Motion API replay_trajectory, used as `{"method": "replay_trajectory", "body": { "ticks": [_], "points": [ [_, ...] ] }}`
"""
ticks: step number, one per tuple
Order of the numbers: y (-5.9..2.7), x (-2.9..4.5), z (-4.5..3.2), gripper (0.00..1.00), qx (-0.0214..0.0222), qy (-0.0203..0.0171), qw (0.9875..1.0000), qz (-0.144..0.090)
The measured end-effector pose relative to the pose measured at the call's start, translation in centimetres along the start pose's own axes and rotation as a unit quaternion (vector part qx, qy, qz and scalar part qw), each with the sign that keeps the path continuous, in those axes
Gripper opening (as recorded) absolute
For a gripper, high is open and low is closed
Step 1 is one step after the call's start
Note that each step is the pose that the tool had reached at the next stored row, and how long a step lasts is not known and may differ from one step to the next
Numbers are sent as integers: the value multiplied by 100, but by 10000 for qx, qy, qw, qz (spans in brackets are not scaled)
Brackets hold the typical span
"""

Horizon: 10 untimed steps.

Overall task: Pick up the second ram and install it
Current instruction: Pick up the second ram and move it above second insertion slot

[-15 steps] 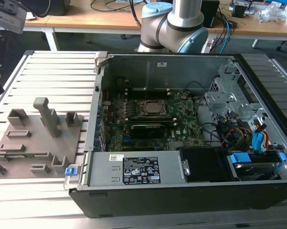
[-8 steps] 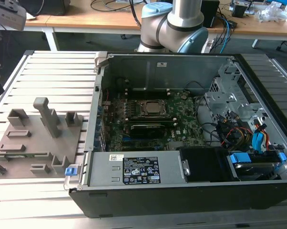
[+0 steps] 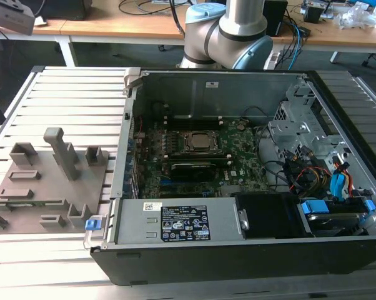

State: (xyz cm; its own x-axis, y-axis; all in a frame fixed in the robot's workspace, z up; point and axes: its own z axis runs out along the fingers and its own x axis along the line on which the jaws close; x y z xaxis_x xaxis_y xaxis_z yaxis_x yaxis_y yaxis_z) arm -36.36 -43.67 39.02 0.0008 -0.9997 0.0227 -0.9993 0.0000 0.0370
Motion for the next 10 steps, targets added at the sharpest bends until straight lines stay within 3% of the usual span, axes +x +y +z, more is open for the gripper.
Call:
{"method": "replay_trajectory", "body": {
  "ticks": [4, 10],
  "points": [
    [0, 0, 0, 11, 7, 12, 9995, -325],
    [0, 0, 0, 11, 13, 21, 9984, -570]
  ]
}}
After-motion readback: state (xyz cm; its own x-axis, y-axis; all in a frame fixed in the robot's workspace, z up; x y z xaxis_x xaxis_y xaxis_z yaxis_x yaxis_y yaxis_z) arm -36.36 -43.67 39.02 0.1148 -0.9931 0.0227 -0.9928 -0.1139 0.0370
